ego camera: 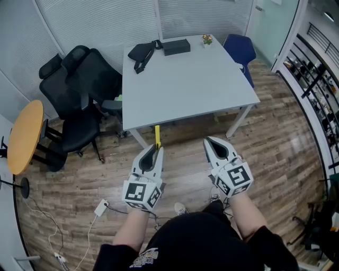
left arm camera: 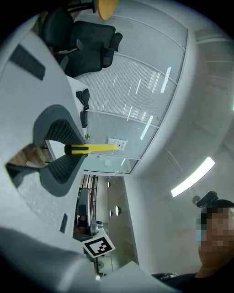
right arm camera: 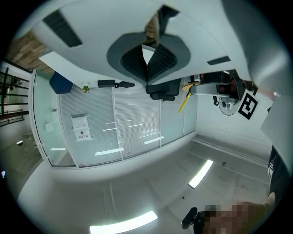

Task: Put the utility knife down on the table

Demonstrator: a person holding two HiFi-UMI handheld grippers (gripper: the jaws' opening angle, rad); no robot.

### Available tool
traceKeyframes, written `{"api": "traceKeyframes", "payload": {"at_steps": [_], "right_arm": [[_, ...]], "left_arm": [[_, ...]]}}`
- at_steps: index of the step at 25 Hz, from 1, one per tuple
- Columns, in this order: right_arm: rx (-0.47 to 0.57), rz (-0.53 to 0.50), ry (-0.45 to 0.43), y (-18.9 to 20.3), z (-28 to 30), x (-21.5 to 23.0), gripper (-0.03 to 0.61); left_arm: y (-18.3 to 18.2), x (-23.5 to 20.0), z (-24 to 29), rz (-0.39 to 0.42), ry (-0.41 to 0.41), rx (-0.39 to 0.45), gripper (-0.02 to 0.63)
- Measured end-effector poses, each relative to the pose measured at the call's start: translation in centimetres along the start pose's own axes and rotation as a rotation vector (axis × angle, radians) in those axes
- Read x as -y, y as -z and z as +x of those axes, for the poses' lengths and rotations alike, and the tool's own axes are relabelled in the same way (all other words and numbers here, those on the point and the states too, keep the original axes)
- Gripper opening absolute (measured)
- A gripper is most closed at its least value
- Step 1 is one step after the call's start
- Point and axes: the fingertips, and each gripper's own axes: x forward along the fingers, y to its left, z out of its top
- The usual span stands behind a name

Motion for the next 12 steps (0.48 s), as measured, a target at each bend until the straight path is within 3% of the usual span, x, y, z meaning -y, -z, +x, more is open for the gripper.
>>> {"api": "traceKeyframes", "payload": {"at_steps": [12], "right_arm": [[0.005, 0.004, -0.023, -0.08, 0.85, -0.97, 0.003]], "left_arm": [[-0.07, -0.95, -0.91, -0.003, -0.024, 0.004, 0.066]]}}
